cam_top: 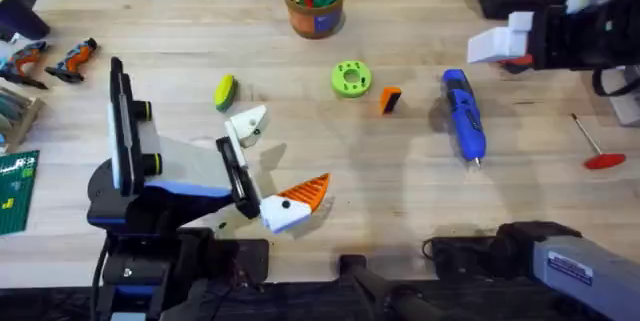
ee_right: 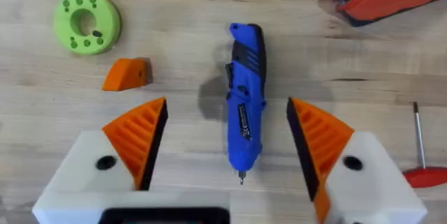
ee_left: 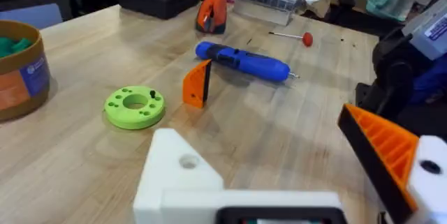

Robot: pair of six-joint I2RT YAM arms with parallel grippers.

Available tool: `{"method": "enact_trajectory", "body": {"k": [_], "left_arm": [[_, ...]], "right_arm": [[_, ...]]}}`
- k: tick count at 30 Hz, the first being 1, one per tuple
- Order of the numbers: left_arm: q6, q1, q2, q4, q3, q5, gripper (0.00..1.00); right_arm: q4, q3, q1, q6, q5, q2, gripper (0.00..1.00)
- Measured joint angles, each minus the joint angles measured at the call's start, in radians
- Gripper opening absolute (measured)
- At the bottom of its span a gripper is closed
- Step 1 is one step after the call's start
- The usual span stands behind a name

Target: Pick up the gripper from the table and insert it into the empty holder that is missing its gripper. Then pick up a screw, insert it into the mounting hole, and use the screwdriver to tighten it. Finally, clean up the table by picking up the vegetable and placing it into the bucket.

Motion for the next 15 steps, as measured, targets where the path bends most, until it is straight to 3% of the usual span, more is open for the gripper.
{"method": "enact_trajectory", "body": {"k": [15], "left_arm": [[0.043,0.000,0.000,-0.002,0.000,0.014,0.985]], "right_arm": [[0.000,0.000,0.000,0.000,0.000,0.000,0.992]]}}
